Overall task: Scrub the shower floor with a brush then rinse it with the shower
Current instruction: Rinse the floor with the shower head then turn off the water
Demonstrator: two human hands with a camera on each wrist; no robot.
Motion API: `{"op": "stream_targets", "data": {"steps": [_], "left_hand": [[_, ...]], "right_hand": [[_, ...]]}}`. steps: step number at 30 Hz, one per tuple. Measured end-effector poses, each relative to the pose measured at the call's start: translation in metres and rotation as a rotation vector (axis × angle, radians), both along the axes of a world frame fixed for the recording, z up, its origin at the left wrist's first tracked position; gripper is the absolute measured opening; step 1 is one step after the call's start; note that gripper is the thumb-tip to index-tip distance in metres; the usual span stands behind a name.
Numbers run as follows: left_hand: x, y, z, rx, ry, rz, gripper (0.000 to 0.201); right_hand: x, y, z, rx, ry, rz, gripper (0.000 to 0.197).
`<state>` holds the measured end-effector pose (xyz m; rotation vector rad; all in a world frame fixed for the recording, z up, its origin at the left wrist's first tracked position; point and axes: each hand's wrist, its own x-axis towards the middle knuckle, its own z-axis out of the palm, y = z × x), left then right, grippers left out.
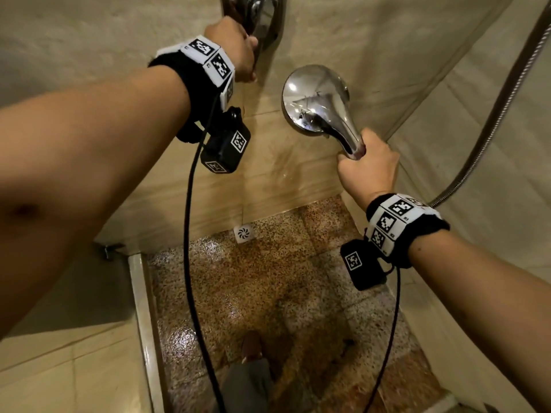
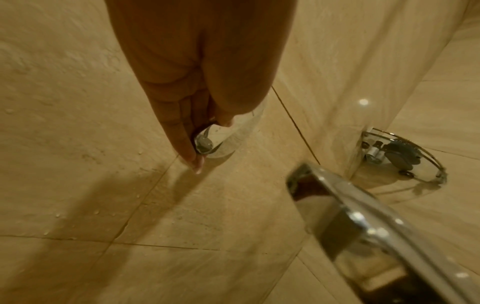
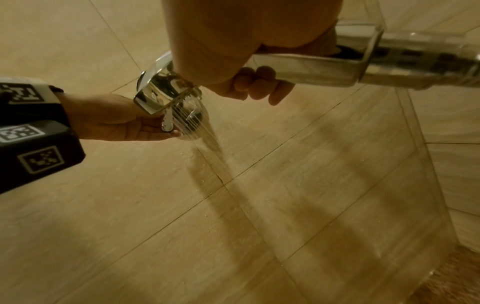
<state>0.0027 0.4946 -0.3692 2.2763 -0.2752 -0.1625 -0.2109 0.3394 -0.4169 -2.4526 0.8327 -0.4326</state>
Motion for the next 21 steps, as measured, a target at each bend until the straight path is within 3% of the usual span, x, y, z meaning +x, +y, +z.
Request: {"op": "stream_targets", "data": {"steps": [5, 9, 14, 21], "left_hand": [[-0.003, 0.0, 0.005, 0.174, -0.096, -0.001, 0.025], [-0.009, -0.001, 0.006, 0.251, -0.043, 0.005, 0.024], [-0.045, 0.007, 0.027, 0.301, -0.105, 0.002, 0.028], [-0.121, 0.07, 0.064, 0.018, -0.161, -0.01, 0.032]], "right_hand": [[-0.014, 0.0, 0.006, 0.013, -0.059, -0.028, 0.032], [-0.021, 0.004, 0.016, 0.016, -0.086, -0.021, 0.031], [-0.025, 0.014, 0.028, 0.035, -0.097, -0.001, 0.03], [-0.053, 0.065, 0.048, -0.005, -0.122, 0.093, 0.029]]}}
